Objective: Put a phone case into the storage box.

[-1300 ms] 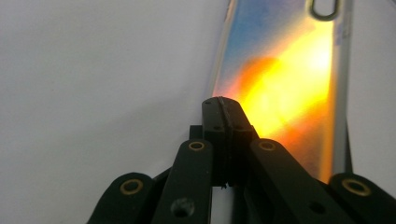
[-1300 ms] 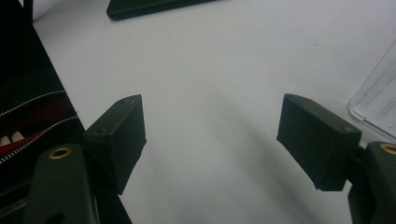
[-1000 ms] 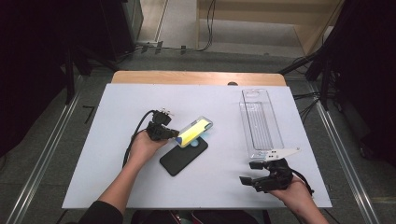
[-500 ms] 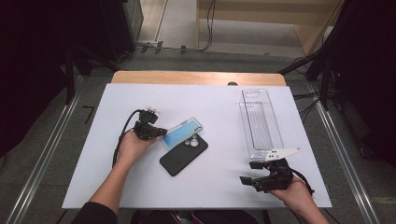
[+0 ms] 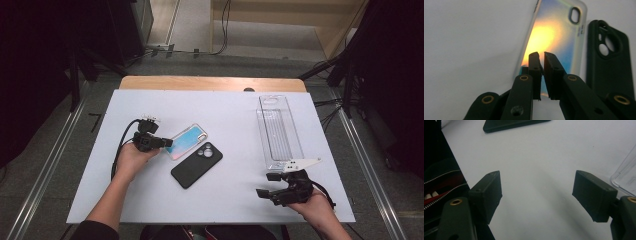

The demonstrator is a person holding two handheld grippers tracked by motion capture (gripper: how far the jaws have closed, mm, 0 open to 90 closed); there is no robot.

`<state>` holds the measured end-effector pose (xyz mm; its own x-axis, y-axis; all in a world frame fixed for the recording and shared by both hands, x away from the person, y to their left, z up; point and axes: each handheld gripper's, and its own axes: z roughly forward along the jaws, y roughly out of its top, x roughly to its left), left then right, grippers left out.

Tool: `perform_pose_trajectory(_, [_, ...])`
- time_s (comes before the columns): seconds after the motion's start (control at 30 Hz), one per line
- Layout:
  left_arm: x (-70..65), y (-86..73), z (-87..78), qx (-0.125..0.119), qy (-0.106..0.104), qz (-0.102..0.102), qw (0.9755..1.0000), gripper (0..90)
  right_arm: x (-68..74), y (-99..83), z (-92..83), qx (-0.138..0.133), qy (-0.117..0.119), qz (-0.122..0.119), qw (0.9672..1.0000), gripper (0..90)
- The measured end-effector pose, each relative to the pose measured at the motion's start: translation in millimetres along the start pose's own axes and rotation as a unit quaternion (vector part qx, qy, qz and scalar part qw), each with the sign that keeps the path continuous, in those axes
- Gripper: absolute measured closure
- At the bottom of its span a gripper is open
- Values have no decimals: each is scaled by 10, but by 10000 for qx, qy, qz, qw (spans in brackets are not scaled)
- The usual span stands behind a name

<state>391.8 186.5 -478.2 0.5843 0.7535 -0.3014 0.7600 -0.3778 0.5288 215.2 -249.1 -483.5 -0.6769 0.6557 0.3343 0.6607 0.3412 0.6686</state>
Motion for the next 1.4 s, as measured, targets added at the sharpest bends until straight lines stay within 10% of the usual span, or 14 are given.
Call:
perform_pose_trajectory(0.23, [-183,-51,-209,-481,-589,217,9969,498,-7,0,-17,-93,27,24,10000,216])
perform_pose_trajectory(0.47, [-355,-273,-306,-546,-839,416,9941,380,-3,5,-22,-98,35,16,9999,216])
perform_pose_trajectory(0.93, [-610,-641,-445,-610,-1061,894,9884,321,-28,4,-47,-182,18,33,9998,216])
perform_pose_trajectory(1.4, [-604,-932,-576,-317,-1039,1102,9880,308,-40,-1,-49,-223,-4,7,9998,215])
